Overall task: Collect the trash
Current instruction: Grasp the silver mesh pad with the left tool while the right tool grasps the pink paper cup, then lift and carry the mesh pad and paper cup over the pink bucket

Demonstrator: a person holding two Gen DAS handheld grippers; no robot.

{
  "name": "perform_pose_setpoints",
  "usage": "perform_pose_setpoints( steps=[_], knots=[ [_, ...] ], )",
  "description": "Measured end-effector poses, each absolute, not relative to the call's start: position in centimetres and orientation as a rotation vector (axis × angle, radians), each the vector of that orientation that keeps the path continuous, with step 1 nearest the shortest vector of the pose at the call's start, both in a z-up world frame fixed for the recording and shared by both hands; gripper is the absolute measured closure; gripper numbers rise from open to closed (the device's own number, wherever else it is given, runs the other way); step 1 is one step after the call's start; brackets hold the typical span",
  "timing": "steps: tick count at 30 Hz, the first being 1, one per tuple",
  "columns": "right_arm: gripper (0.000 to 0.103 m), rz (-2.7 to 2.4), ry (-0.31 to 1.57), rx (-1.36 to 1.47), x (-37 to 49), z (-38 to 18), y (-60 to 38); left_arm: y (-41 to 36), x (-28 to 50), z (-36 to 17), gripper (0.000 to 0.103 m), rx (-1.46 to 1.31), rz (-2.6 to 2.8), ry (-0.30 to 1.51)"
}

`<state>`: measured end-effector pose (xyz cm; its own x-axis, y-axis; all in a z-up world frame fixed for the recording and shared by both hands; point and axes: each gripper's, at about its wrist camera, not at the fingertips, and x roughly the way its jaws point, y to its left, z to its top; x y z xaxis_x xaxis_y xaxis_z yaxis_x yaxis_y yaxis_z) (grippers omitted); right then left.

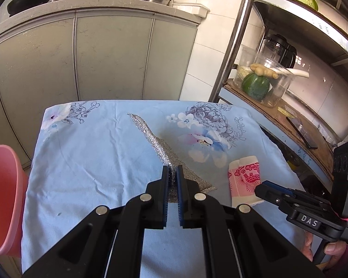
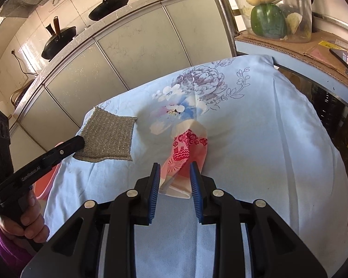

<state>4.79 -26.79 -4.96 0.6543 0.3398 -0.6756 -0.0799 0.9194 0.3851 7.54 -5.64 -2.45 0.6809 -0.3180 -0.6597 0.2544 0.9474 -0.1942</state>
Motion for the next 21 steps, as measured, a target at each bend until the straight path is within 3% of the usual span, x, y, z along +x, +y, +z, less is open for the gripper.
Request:
perform_pose_setpoints(
  steps=[7,10,21],
  knots=[
    [0.077,0.265,0.855,0.322,5.3,-5.4,-26.2,-5.6,6.7,-2.2,0.097,-0.082,-0.328,0.744],
    [0.089,0.279,0.864,0.321,5.4,-5.5,-26.0,-5.5,6.5,-1.9,0.097,-0.081,-0.330,0.736],
    [0.093,0.294,0.816,0.311,4.5,-4.6,-25.7,-4.9,4.5,-0.5,0.097,-0.060,-0.317,0.682]
  ],
)
